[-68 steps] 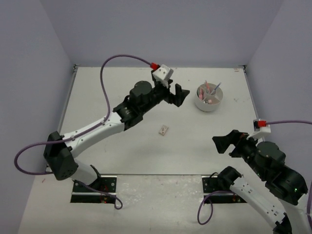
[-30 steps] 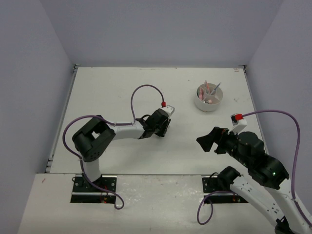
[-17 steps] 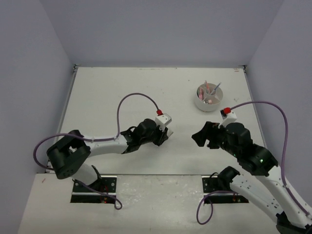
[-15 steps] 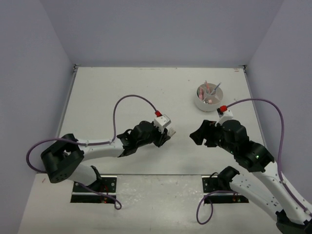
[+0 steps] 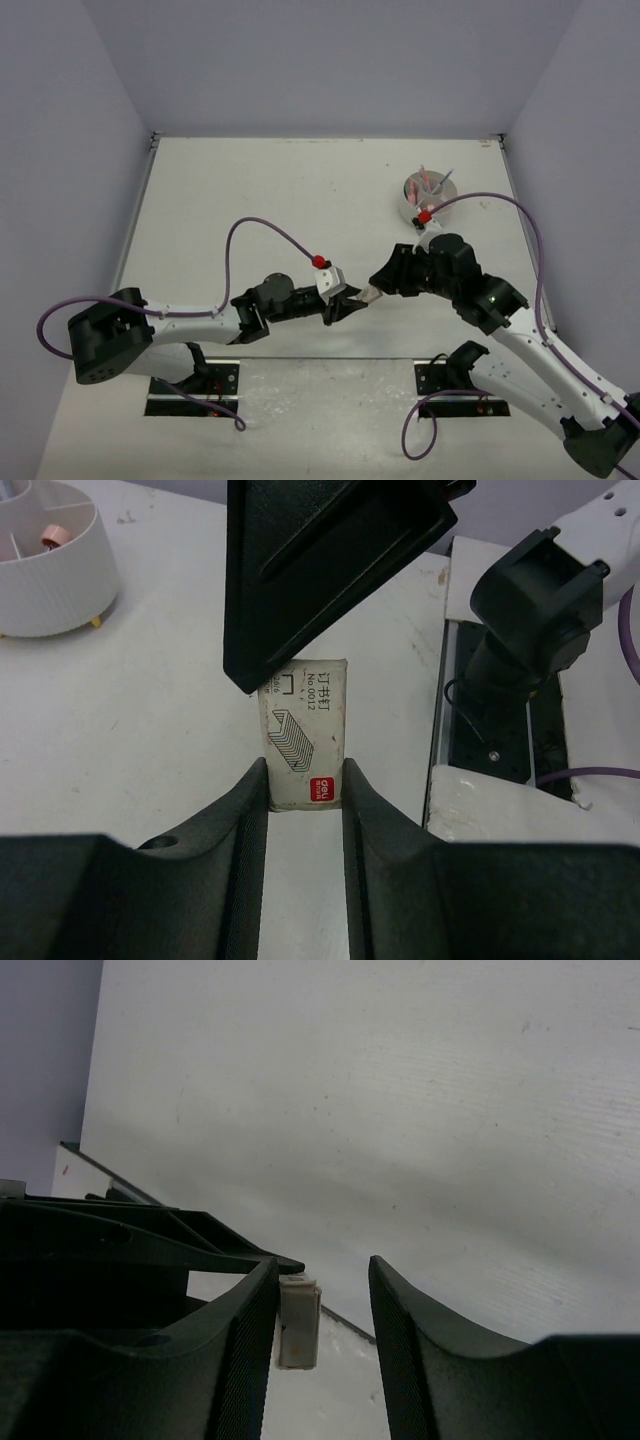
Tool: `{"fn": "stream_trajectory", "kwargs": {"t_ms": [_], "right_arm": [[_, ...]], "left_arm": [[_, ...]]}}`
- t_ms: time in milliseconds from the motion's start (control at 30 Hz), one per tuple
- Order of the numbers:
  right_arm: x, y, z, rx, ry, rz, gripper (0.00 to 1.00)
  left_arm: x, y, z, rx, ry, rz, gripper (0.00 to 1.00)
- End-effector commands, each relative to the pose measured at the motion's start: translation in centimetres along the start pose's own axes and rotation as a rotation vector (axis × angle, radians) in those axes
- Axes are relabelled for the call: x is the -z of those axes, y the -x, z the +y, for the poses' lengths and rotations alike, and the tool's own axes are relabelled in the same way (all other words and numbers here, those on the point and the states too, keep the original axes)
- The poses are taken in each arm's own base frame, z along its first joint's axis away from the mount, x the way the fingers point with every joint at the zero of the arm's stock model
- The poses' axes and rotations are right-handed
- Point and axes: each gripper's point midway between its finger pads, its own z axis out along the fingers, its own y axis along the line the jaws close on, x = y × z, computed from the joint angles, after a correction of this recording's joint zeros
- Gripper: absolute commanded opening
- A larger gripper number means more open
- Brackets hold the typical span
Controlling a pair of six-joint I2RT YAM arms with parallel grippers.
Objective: Sort the stationery into containers
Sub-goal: Pick up the stationery from the center of the board, then place the stationery in the storage box.
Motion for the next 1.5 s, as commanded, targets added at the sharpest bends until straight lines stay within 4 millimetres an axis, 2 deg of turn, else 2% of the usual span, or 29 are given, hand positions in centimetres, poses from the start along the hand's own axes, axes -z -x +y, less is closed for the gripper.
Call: {"fn": "stream_trajectory", "kwargs": {"t_ms": [0, 167, 267, 333, 400, 467, 567, 667, 733, 767, 900, 967, 1000, 1033, 1133, 1167, 1233, 1300, 1400, 1433, 1467], "right_arm": [[-0.2, -0.9, 1.0, 0.008, 0.08, 0.033, 0.42], [0.2, -1.5, 1.2, 0.017, 0.112, 0.041, 0.33], [0.7, -1.4, 1.5, 0.02, 0.127, 0.029, 0.36], [0.9, -1.4, 1.6, 0.021, 0.134, 0.028, 0.34], [1.0, -1.5, 1.6, 0.024, 0.137, 0.031, 0.2], [1.1, -1.7, 1.6, 0.025, 0.136, 0.034, 0.15], [1.0, -2.1, 1.5, 0.024, 0.144, 0.048, 0.17], [0.8, -2.4, 1.8, 0.027, 0.159, 0.074, 0.38], [0.7, -2.5, 1.9, 0.028, 0.163, 0.083, 0.39], [0.7, -2.6, 1.9, 0.028, 0.165, 0.088, 0.37], [1.0, -2.1, 2.0, 0.028, 0.164, 0.066, 0.0], [1.1, -1.7, 1.9, 0.024, 0.153, 0.043, 0.0], [1.3, -1.4, 1.9, 0.024, 0.149, 0.029, 0.0], [1.3, -1.2, 1.9, 0.022, 0.143, 0.016, 0.0], [1.6, 0.0, 1.1, 0.017, 0.077, -0.036, 0.0], [1.7, 0.4, 0.6, 0.015, 0.044, -0.054, 0.0], [2.0, 2.2, -1.0, 0.013, -0.074, -0.123, 0.0], [2.5, 4.4, -3.0, 0.008, -0.222, -0.208, 0.0], [3.2, 6.9, -4.6, 0.006, -0.338, -0.284, 0.0], [3.1, 7.0, -5.1, 0.012, -0.364, -0.282, 0.0], [3.1, 8.0, -5.8, 0.003, -0.404, -0.297, 0.0]], "left_arm": [[-0.1, 4.1, -1.1, -0.064, -0.046, -0.16, 0.0], [-0.1, 4.5, -0.7, -0.069, -0.022, -0.175, 0.0], [-0.1, 4.5, -0.6, -0.07, -0.017, -0.175, 0.0], [-0.2, 4.5, -0.5, -0.071, -0.013, -0.174, 0.0], [-0.1, 4.5, -0.5, -0.073, -0.009, -0.173, 0.0], [-0.1, 4.5, -0.2, -0.079, 0.005, -0.174, 0.0], [-0.1, 4.4, 0.1, -0.092, 0.021, -0.17, 0.0], [-0.1, 4.3, 0.5, -0.105, 0.045, -0.168, 0.0], [-0.1, 4.4, 0.7, -0.109, 0.051, -0.168, 0.0], [0.0, 4.4, 0.7, -0.112, 0.052, -0.169, 0.0], [0.0, 4.5, 0.7, -0.116, 0.053, -0.167, 0.0], [0.0, 4.3, 0.7, -0.115, 0.052, -0.162, 0.0], [0.0, 4.3, 0.7, -0.115, 0.051, -0.16, 0.1], [0.0, 4.4, 0.7, -0.114, 0.051, -0.161, 0.26], [-0.2, 4.2, 1.6, -0.078, 0.108, -0.126, 0.9], [-0.1, 3.5, 2.0, -0.063, 0.132, -0.093, 1.0], [-0.6, 3.5, 3.8, -0.036, 0.233, -0.04, 1.0], [-0.5, 2.3, 6.0, 0.004, 0.374, 0.082, 1.0], [1.1, 1.1, 7.1, 0.075, 0.482, 0.175, 1.0], [1.4, 0.6, 7.2, 0.084, 0.496, 0.195, 1.0], [2.2, 0.9, 7.3, 0.107, 0.523, 0.187, 1.0]]}}
